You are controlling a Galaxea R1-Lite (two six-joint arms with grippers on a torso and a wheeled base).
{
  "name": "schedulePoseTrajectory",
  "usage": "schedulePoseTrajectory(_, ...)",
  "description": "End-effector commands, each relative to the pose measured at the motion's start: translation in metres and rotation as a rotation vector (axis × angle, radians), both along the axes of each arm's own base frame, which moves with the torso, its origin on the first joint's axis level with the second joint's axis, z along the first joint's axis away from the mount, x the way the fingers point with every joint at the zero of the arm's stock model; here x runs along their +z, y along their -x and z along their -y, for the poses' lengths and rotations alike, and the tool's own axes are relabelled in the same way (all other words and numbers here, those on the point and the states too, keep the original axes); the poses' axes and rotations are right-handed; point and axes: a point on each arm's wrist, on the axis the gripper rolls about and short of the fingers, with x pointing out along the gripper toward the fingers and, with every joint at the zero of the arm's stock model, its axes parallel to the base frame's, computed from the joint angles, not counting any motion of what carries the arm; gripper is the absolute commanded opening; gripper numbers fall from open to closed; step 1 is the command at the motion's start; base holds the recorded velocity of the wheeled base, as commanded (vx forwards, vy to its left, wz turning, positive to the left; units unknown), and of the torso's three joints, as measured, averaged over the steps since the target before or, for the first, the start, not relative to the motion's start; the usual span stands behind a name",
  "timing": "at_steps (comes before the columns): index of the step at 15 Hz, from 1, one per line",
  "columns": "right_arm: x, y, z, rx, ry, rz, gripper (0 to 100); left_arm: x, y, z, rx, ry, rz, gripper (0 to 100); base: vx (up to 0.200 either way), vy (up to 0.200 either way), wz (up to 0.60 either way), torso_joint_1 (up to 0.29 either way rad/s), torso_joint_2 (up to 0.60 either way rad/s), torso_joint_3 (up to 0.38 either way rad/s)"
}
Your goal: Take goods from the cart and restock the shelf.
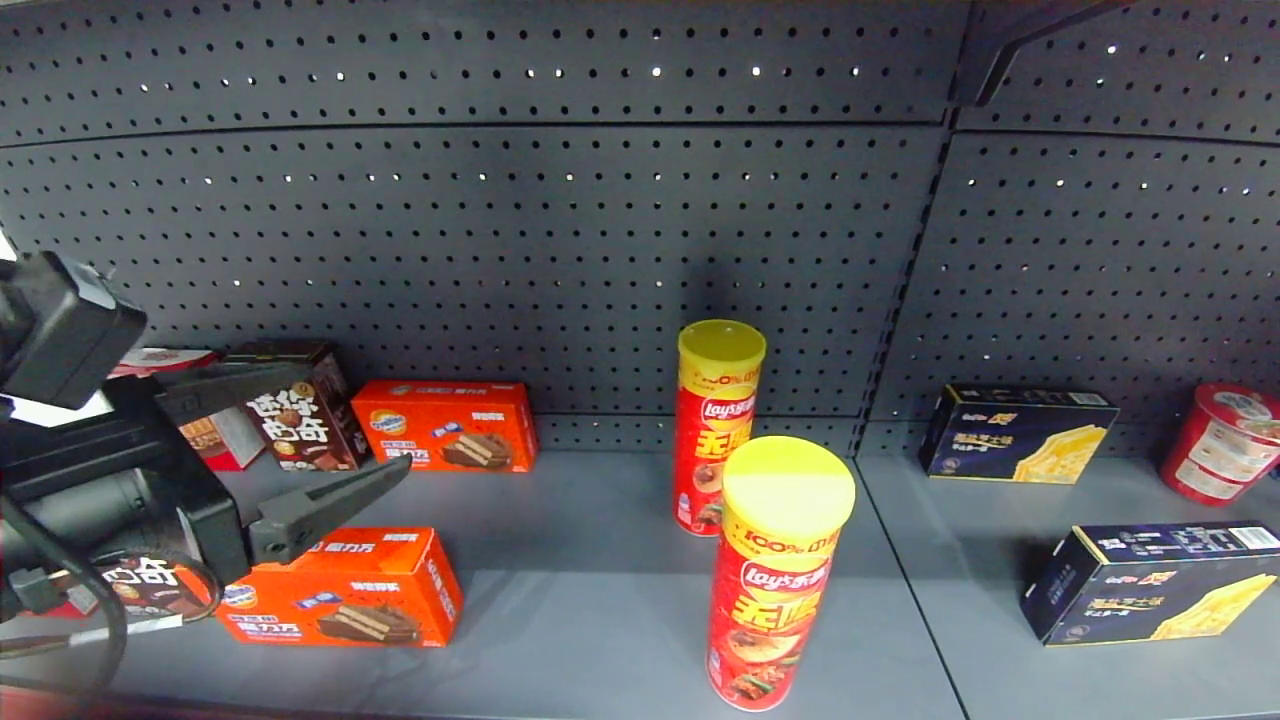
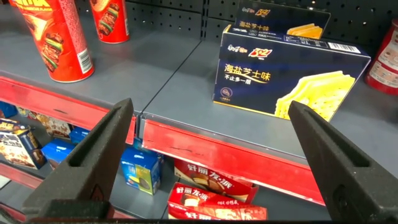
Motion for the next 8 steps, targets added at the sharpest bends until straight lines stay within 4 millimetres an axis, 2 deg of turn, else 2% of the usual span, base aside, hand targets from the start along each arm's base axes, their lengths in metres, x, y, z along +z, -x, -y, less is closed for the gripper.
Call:
schedulePoseTrajectory(1, 0.0, 0.0, 0.0, 0.0, 0.001, -0.001, 100, 0.003, 0.01, -0.002, 0.008, 0.006, 0.03, 100, 0.0, 0.0, 0.0, 0.0, 0.0, 0.0)
schedulePoseTrajectory(3, 0.0, 0.0, 0.0, 0.0, 0.005, -0.001, 100, 0.004, 0.026, -0.006, 0.039, 0.03, 0.048, 100, 0.0, 0.0, 0.0, 0.0, 0.0, 0.0)
schedulePoseTrajectory(6, 0.0, 0.0, 0.0, 0.001, 0.008, 0.001, 100, 0.006, 0.037, -0.012, 0.086, 0.052, 0.073, 100, 0.0, 0.0, 0.0, 0.0, 0.0, 0.0)
schedulePoseTrajectory(8, 0.0, 0.0, 0.0, 0.006, 0.008, 0.002, 100, 0.008, 0.058, -0.019, 0.142, 0.058, 0.128, 100, 0.0, 0.0, 0.0, 0.0, 0.0, 0.0)
